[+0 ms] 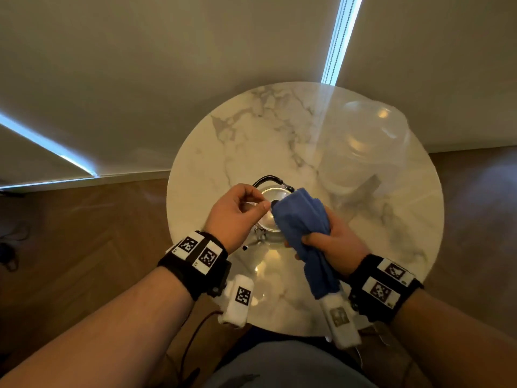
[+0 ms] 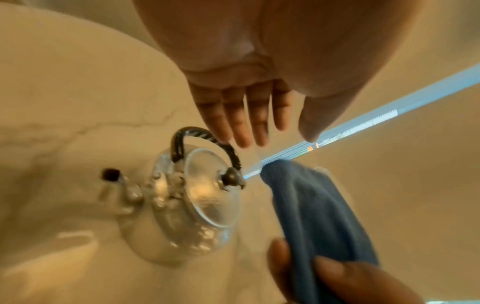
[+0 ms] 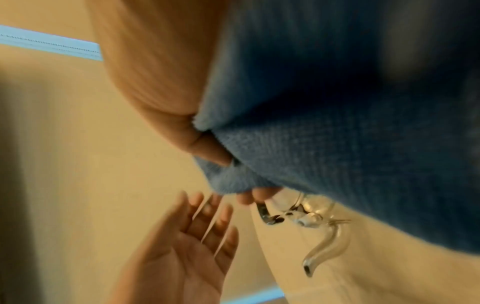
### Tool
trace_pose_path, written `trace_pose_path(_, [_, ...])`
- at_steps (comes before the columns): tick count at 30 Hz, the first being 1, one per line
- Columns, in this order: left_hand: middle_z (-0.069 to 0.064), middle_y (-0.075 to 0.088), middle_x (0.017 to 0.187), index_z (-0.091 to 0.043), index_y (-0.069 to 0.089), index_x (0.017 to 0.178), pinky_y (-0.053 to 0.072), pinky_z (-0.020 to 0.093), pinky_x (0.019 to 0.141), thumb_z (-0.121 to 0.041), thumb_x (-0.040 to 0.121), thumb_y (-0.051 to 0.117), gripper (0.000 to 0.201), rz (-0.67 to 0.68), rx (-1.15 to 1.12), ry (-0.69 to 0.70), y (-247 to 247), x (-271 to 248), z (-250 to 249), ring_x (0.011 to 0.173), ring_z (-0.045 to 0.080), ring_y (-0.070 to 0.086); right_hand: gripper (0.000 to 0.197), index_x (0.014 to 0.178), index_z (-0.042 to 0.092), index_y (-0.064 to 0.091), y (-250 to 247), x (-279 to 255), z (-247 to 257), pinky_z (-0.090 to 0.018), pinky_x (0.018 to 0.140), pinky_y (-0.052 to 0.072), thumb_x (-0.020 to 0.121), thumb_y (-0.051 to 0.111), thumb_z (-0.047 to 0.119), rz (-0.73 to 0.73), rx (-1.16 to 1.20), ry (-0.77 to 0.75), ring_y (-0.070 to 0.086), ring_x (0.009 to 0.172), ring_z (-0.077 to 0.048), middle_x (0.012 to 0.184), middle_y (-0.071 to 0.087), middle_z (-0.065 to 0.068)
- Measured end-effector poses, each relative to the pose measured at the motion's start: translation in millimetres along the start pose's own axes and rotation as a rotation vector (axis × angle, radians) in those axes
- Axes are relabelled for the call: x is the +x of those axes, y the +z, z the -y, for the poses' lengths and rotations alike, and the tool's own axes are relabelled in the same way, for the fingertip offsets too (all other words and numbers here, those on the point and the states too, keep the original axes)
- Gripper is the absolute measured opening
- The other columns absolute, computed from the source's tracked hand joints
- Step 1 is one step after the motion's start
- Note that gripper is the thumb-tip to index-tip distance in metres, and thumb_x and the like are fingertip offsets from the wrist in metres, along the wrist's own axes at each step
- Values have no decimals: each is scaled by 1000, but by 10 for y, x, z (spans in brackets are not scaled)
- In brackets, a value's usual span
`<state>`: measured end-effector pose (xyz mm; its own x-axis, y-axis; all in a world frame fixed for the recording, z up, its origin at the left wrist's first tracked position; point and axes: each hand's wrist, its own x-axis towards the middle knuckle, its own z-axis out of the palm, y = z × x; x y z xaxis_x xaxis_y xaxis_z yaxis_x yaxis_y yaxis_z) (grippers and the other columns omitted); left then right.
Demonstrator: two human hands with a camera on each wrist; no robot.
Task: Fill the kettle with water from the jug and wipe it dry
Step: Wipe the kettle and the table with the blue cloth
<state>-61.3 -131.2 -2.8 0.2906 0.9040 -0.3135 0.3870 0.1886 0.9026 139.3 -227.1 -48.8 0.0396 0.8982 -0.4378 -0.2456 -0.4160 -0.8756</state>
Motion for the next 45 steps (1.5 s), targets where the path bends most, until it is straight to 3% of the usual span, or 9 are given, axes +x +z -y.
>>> trace_pose_path(6, [-10, 45, 132, -33, 50, 125, 47, 27, 97, -42, 64, 75, 67, 50, 704, 133, -76, 224, 434, 122, 15, 48, 44, 127, 37, 56, 26, 8, -42, -33, 76, 52, 91, 63, 12, -459, -476, -147, 68, 84, -14, 104, 70, 2])
trace_pose_path(10, [-7, 28, 144, -34, 43, 134, 51, 36, 98, -43, 61, 77, 80, 46, 792, 124, 61, 265, 602, 128, 23, 42, 61, 150, 33, 39, 192, 338, -186, -35, 101, 47, 93, 57, 26, -370, -977, -208, 54, 119, -17, 150, 44, 8])
trace_pose_path(13, [-5, 27, 144, -33, 39, 135, 52, 39, 98, -44, 63, 78, 83, 49, 805, 98, 107, 332, 640, 124, 26, 47, 73, 157, 30, 30, 353, 416, -407, -40, 108, 45, 91, 56, 13, -311, -1173, -160, 40, 134, -27, 165, 21, 3])
trace_pose_path(19, [-11, 32, 137, -35, 43, 124, 58, 42, 82, -57, 59, 77, 77, 28, 876, 136, 87, 404, 744, 110, 21, 56, 80, 155, 21, 39, 348, 13, -719, -43, 100, 52, 82, 65, -1, -211, -1332, -238, 44, 138, -36, 166, 23, -12])
trace_pose_path(26, [-14, 36, 133, -36, 47, 125, 59, 40, 77, -63, 61, 67, 72, 77, 904, 128, 66, 412, 686, 105, 18, 60, 88, 162, 24, 12, 310, 398, -400, -38, 121, 30, 88, 50, -5, -211, -1177, -138, 15, 154, -24, 170, -1, -2])
trace_pose_path(30, [-15, 36, 131, -35, 48, 126, 59, 38, 79, -59, 62, 71, 72, 102, 872, 94, 58, 422, 666, 103, 17, 62, 99, 161, 33, 2, 321, 231, -455, -33, 100, 49, 84, 52, -5, -171, -1177, -30, 39, 142, -26, 169, -11, 7])
trace_pose_path(35, [-13, 36, 130, -32, 52, 122, 59, 36, 79, -51, 63, 72, 66, 72, 819, 67, 110, 428, 673, 96, 18, 64, 68, 150, 19, 46, 223, 152, -351, -25, 91, 49, 86, 56, 0, -238, -1159, -155, 60, 113, -27, 150, 44, -6])
trace_pose_path(38, [-12, 36, 131, -32, 51, 124, 58, 37, 82, -49, 61, 72, 68, 88, 805, 35, 122, 426, 650, 101, 19, 63, 47, 139, 20, 56, 211, 534, 52, -19, 82, 48, 93, 52, 9, -305, -1030, -129, 54, 94, -16, 131, 50, -2])
trace_pose_path(45, [-11, 34, 139, -30, 49, 127, 55, 38, 89, -42, 63, 80, 72, 72, 740, -4, 130, 397, 608, 110, 20, 60, 29, 124, 23, 61, 311, 804, 231, -26, 72, 47, 96, 61, 25, -137, -1350, -157, 56, 91, -16, 117, 55, -3])
